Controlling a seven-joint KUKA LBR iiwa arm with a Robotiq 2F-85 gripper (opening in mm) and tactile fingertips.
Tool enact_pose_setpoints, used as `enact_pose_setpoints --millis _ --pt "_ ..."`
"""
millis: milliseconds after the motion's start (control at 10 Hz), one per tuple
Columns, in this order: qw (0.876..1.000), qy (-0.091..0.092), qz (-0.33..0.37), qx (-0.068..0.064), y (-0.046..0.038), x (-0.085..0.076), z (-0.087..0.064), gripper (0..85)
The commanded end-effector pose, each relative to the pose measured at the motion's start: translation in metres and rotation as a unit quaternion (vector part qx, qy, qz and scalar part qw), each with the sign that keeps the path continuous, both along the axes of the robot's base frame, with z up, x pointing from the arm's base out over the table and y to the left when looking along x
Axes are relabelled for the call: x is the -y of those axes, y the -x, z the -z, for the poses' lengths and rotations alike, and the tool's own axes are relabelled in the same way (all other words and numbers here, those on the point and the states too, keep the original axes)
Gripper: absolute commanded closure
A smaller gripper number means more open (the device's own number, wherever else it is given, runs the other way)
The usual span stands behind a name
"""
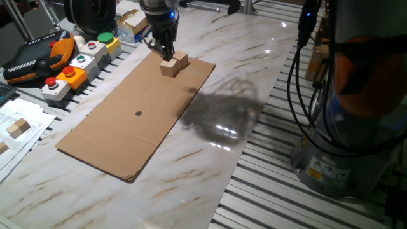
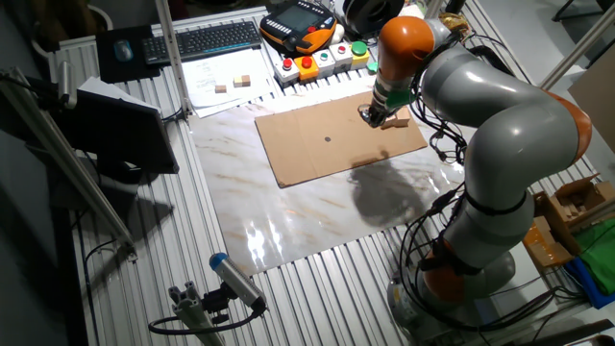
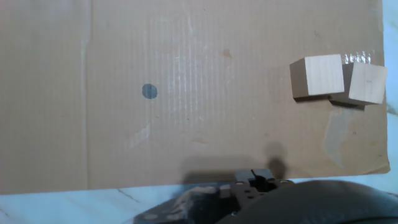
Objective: Use the gripper to push the small block from left to right
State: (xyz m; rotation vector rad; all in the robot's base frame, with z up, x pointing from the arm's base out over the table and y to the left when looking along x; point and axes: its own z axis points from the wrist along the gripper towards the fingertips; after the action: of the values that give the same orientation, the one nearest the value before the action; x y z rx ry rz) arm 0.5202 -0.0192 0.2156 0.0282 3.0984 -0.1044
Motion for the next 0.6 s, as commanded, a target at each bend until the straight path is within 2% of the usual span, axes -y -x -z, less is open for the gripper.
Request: enact_pose_setpoints --millis 0,200,300,500 --pt "1.0 -0.001 0.022 -0.003 -0.0009 0.004 0.002 84.0" --pt "0.996 -0.014 0.087 -0.016 -0.0026 0.013 0.004 84.0" --pt "0.993 -0.012 0.112 -0.017 -0.0032 0.017 0.004 84.0" --pt "0.987 -0.002 0.16 -0.008 -0.0035 0.029 0.007 84.0"
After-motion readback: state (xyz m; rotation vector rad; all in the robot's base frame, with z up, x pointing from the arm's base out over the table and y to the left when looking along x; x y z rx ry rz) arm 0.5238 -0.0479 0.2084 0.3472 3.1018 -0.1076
